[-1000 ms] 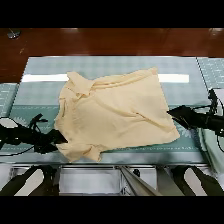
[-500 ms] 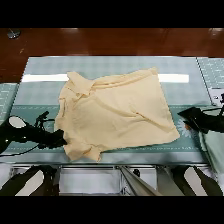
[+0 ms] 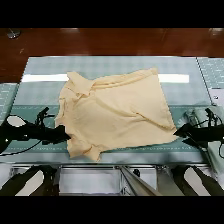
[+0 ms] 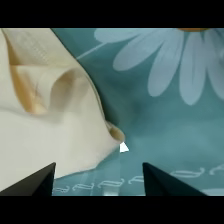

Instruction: Fold the shirts.

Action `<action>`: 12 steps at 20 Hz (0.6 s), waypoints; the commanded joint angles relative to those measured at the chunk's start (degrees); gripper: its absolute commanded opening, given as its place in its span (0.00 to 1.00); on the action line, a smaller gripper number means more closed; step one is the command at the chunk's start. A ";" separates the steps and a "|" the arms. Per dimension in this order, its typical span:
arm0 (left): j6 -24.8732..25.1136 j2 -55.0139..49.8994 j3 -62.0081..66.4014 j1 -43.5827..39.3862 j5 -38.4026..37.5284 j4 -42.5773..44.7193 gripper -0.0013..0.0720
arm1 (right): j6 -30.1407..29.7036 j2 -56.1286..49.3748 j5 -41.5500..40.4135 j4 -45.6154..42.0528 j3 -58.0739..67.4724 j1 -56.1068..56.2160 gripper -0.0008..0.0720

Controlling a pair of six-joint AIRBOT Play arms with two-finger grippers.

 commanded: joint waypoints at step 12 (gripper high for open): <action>0.50 0.02 0.07 -0.02 0.66 -1.73 0.05 | -7.32 -15.76 -4.90 8.76 5.11 12.52 0.19</action>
